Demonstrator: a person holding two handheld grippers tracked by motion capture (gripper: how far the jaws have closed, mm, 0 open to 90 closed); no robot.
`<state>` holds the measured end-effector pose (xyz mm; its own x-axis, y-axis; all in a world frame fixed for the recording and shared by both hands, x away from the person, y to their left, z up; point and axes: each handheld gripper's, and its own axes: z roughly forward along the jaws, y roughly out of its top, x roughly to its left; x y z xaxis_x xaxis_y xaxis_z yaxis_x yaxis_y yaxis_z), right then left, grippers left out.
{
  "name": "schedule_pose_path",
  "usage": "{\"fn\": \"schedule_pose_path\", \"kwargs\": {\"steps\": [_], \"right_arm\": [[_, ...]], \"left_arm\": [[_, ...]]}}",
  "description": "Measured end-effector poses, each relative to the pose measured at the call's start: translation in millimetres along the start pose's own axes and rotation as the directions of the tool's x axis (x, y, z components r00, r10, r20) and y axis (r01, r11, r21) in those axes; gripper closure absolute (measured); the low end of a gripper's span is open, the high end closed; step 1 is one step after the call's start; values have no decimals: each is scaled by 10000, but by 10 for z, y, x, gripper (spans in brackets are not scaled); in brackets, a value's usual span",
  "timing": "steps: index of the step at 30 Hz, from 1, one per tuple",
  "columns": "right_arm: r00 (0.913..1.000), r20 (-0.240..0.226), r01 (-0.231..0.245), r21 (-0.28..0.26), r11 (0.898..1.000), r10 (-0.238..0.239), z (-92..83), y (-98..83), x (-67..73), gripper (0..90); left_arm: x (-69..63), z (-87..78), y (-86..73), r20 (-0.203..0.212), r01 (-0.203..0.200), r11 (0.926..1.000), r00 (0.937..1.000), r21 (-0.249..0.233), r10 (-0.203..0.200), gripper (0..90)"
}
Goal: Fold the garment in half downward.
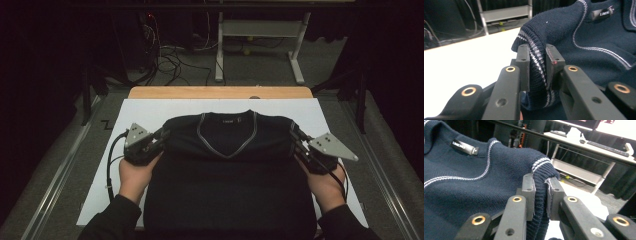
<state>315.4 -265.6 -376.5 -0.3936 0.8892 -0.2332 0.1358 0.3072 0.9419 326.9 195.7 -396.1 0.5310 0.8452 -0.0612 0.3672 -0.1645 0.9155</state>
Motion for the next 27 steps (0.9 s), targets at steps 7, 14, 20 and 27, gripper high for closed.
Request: {"fn": "schedule_pose_path", "kwargs": {"steps": [7, 14, 20, 27], "right_arm": [[9992, -338, -215, 284, 9994, 224, -368, -339, 168, 801], [9968, -574, -487, 1147, 9922, 556, -633, -653, 320, 801], [9919, -851, -782, 1769, 9811, 944, -734, -751, 345, 798], [9869, -1115, -790, 2938, 9526, 1162, -692, -898, 368, 786]], "left_arm": [[-184, -247, -408, 433, -196, 9984, 9989, 526, 174, 719], [-324, -444, -674, 856, -483, 9910, 9956, 1250, 377, 717], [-407, -528, -855, 1098, -443, 9811, 9937, 1883, 238, 713], [-363, -407, -942, 1215, -117, 9566, 9923, 2911, -249, 697]]}}
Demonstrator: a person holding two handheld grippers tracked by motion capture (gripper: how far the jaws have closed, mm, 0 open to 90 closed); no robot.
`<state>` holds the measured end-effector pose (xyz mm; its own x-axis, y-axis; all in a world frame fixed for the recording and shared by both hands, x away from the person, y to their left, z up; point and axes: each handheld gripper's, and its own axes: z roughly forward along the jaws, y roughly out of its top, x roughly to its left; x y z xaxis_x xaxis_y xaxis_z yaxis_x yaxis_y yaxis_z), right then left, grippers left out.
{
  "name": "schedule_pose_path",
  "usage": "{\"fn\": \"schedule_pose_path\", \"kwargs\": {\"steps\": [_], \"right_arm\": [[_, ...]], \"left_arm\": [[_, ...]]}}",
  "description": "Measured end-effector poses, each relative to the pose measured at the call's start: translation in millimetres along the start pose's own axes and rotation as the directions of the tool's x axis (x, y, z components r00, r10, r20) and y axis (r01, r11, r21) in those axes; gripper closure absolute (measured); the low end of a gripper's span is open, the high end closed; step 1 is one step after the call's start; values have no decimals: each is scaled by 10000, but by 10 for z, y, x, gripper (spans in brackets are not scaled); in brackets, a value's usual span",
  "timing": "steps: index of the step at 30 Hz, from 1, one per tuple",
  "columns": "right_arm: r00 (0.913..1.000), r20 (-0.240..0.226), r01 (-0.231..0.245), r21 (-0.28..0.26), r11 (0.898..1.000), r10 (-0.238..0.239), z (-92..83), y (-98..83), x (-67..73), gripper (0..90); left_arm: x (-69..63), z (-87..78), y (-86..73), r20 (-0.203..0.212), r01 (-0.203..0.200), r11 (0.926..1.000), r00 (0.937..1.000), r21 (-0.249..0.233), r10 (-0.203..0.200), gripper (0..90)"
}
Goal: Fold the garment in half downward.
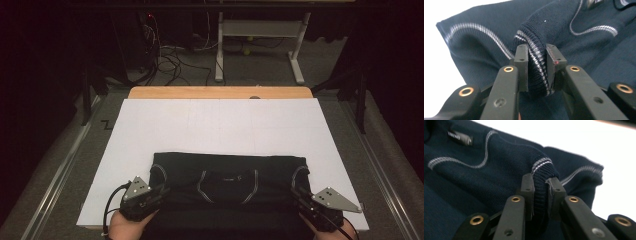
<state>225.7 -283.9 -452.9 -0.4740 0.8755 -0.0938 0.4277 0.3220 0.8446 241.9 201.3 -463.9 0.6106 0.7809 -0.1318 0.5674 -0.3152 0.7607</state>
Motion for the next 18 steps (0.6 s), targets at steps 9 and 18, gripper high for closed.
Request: {"fn": "schedule_pose_path", "kwargs": {"steps": [9, 18], "right_arm": [[9995, 40, 314, 1086, 9936, -320, 142, -64, 12, 751], [9997, -105, 222, 1033, 9944, -213, 193, -80, -21, 672]], "left_arm": [[108, 110, -34, 86, 522, 9974, 9986, 499, -527, 578], [166, 132, -22, -56, 726, 9966, 9974, 390, -724, 391]]}}
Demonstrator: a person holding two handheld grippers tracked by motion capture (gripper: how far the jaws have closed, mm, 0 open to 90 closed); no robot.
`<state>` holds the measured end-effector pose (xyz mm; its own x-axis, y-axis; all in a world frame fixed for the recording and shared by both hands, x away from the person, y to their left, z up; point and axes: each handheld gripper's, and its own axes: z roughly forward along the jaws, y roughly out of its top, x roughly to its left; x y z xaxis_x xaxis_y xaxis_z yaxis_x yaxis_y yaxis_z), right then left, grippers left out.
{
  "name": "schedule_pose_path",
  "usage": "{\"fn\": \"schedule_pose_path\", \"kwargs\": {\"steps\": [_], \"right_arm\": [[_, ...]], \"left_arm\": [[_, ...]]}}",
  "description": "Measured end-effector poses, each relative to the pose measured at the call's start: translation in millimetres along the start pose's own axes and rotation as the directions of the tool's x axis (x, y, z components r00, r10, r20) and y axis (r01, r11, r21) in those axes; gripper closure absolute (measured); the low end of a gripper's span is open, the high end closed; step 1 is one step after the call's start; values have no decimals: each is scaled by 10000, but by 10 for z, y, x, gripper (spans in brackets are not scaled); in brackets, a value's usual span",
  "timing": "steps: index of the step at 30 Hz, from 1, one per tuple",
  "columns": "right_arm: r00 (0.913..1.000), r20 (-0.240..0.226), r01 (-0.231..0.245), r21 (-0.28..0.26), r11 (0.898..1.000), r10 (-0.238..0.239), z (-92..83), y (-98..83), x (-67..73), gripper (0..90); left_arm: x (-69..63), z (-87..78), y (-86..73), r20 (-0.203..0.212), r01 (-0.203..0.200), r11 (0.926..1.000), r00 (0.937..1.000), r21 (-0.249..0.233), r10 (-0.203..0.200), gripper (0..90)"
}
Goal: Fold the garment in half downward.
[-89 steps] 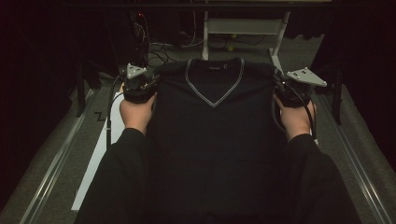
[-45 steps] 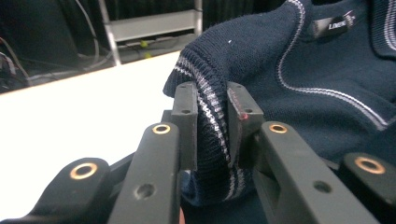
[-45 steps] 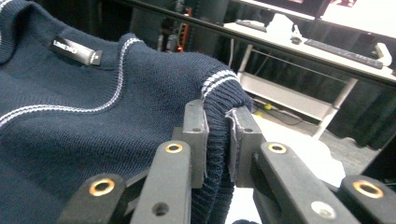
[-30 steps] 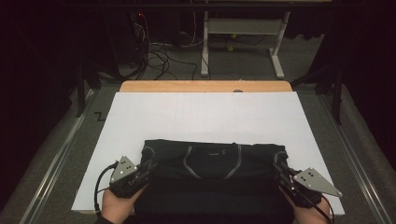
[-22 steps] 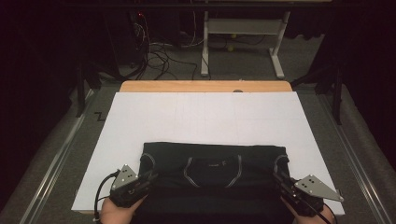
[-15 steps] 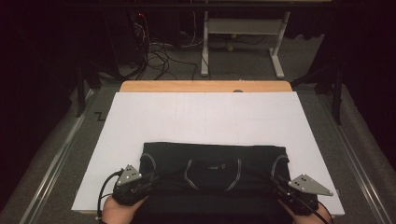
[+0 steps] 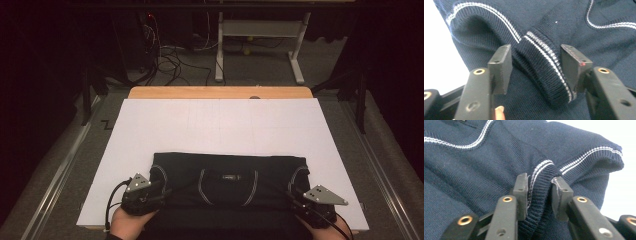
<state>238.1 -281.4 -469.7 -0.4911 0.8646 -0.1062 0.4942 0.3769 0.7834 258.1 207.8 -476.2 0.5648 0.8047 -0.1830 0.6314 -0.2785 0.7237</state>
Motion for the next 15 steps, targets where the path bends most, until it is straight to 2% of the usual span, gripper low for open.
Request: {"fn": "schedule_pose_path", "kwargs": {"steps": [5, 6, 8, 9, 11, 12, 15], "right_arm": [[9994, -287, -227, -449, 9987, 214, -41, 10, -36, 556], [9992, -272, -315, -719, 9969, 296, -65, 26, -53, 522], [9989, -279, -389, -809, 9960, 367, -75, 34, -59, 512], [9984, -208, -536, -1077, 9927, 516, -101, 50, -84, 487], [9982, -169, -593, -1136, 9918, 577, -107, 54, -94, 478], [9971, -95, -758, -1308, 9885, 752, -114, 60, -129, 451], [9955, -13, -941, -1480, 9845, 950, -117, 69, -172, 428]], "left_arm": [[-11, -82, 37, -152, -98, 9989, 9998, -459, 91, 317], [-4, -102, 43, -148, 95, 9982, 9998, -593, -104, 283], [12, -128, 47, -50, 306, 9963, 9995, -800, -311, 280], [20, -142, 52, -81, 318, 9953, 9994, -911, -327, 272], [32, -158, 69, -191, 289, 9945, 9993, -1009, -310, 244], [54, -186, 85, -278, 248, 9920, 9992, -1239, -285, 244], [89, -215, 97, -201, 351, 9885, 9991, -1468, -385, 244]]}}
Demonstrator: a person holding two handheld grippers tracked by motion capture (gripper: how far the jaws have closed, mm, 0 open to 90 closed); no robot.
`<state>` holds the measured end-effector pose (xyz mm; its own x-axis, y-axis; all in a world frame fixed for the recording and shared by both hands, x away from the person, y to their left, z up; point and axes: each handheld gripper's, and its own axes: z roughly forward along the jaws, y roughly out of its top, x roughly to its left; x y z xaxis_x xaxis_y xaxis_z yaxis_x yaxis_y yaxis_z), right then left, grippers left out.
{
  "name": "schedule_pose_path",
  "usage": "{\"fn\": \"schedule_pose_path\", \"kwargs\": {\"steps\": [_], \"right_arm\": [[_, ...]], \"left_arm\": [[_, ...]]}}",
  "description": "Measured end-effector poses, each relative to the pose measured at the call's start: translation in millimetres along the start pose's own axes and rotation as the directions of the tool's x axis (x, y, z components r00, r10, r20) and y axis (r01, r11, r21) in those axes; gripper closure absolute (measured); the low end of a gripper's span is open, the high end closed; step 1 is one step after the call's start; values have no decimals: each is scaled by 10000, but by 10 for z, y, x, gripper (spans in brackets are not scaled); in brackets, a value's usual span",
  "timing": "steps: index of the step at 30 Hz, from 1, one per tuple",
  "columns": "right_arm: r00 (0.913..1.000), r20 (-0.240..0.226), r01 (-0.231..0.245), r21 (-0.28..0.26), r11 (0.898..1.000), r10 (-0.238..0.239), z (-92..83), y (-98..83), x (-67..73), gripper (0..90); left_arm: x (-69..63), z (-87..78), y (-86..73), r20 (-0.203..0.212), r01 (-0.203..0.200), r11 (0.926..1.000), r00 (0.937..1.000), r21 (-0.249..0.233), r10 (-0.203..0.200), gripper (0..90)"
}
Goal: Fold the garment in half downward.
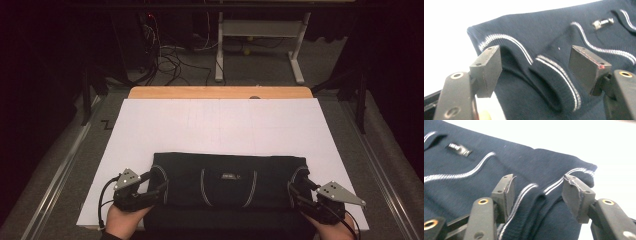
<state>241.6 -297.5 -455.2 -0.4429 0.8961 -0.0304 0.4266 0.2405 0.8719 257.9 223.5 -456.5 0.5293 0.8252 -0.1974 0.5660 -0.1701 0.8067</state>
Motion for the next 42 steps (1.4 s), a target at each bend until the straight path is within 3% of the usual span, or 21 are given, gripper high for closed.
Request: {"fn": "schedule_pose_path", "kwargs": {"steps": [1, 4, 10, 14, 17, 19, 21, 22, 23, 24, 25, 27, 29, 30, 34, 42], "right_arm": [[9999, 65, -82, -78, 9999, 82, 3, 9, -23, 417], [9995, 252, -166, -203, 9997, 171, 20, 42, -82, 394], [9971, 642, -383, -267, 9989, 399, 111, 131, -194, 368], [9942, 997, -399, -154, 9991, 412, 248, 211, -289, 346], [9922, 1084, -638, 122, 9979, 621, 400, 258, -382, 312], [9907, 1121, -835, 516, 9952, 773, 513, 280, -438, 290], [9873, 1312, -1050, 1143, 9879, 897, 664, 293, -502, 282], [9873, 1312, -1050, 1143, 9879, 897, 664, 293, -502, 282], [9863, 1411, -1095, 1684, 9796, 860, 731, 290, -510, 282], [9863, 1411, -1095, 1684, 9796, 860, 731, 290, -510, 282], [9861, 1466, -1037, 1795, 9783, 777, 743, 286, -502, 298], [9876, 1390, -1019, 2090, 9726, 736, 757, 272, -482, 328], [9903, 1198, -970, 2343, 9673, 703, 763, 248, -465, 367], [9901, 1160, -1047, 2314, 9672, 794, 744, 237, -450, 398], [9905, 960, -1175, 2216, 9680, 983, 688, 196, -429, 515], [9932, 549, -1120, 2177, 9696, 1024, 681, 184, -408, 706]], "left_arm": [[22, -15, 12, 148, 73, 9999, 9999, -126, -71, 243], [67, -29, 38, 49, -27, 9994, 10000, -337, 29, 243], [275, 25, 160, -117, 436, 9974, 9989, -568, -443, 219], [388, 147, 246, -301, 412, 9985, 9986, -372, -424, 218], [484, 292, 314, -377, 679, 9977, 9970, -4, -679, 187], [536, 377, 336, -510, 843, 9964, 9952, 92, -837, 187], [614, 525, 352, -584, 1302, 9890, 9903, 702, -1262, 189], [614, 525, 352, -584, 1302, 9890, 9903, 702, -1262, 190], [604, 621, 343, -759, 1313, 9817, 9897, 1381, -1217, 190], [604, 621, 343, -759, 1313, 9817, 9897, 1381, -1217, 190], [581, 667, 330, -710, 1195, 9774, 9915, 1745, -1086, 190], [508, 680, 317, -986, 630, 9799, 9941, 1891, -449, 218], [412, 677, 286, -1136, 19, 9796, 9933, 2010, 213, 326], [388, 669, 276, -1075, -66, 9799, 9938, 1995, 286, 370], [351, 638, 236, -832, 4, 9825, 9964, 1861, 154, 502], [320, 638, 213, -500, 144, 9836, 9987, 1796, -54, 629]]}}
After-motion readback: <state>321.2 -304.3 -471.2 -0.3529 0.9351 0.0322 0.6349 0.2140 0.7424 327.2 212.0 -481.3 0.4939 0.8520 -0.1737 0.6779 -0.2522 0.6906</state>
